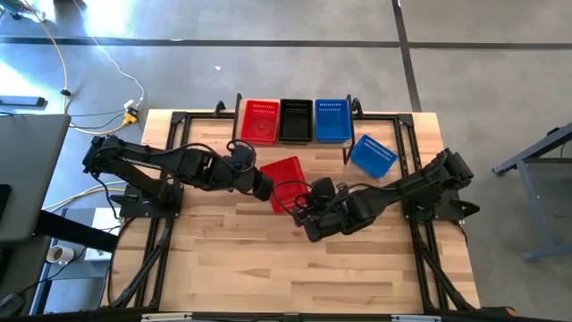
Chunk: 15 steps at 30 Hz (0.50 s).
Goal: Stack baskets on shelf by color
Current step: Stack the red bin on top of the red bins on the shelf
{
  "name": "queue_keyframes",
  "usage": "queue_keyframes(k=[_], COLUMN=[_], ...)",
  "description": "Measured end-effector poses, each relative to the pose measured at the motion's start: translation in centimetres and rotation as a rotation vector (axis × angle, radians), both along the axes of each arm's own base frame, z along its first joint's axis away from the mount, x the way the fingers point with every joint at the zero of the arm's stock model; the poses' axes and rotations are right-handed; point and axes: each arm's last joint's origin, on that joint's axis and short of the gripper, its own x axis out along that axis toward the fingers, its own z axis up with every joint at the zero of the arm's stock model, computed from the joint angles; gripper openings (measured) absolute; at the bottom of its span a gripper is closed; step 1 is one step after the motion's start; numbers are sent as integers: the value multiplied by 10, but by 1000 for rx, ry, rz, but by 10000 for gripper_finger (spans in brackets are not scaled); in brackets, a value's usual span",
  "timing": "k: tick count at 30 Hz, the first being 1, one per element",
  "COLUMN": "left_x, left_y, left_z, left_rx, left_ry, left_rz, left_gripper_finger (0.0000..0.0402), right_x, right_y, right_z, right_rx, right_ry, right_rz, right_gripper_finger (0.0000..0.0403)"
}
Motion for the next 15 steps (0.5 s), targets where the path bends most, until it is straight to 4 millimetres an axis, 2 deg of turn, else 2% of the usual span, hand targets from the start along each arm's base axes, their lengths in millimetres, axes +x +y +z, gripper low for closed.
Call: queue_keyframes(k=[7,10,15], left_x=[0,0,-1], left_y=[3,4,5], left_z=[0,0,0], left_rx=[0,2,49], left_ry=[2,4,23], left_rz=[10,15,7], left_gripper_finger=[162,136,71], right_x=[4,6,10], right_y=[-2,-5,-10], right_z=[2,2,3], right_rx=[-13,-7,-16], right_ry=[-19,-22,-23], right_rz=[8,5,21], right_gripper_finger=[0,0,0])
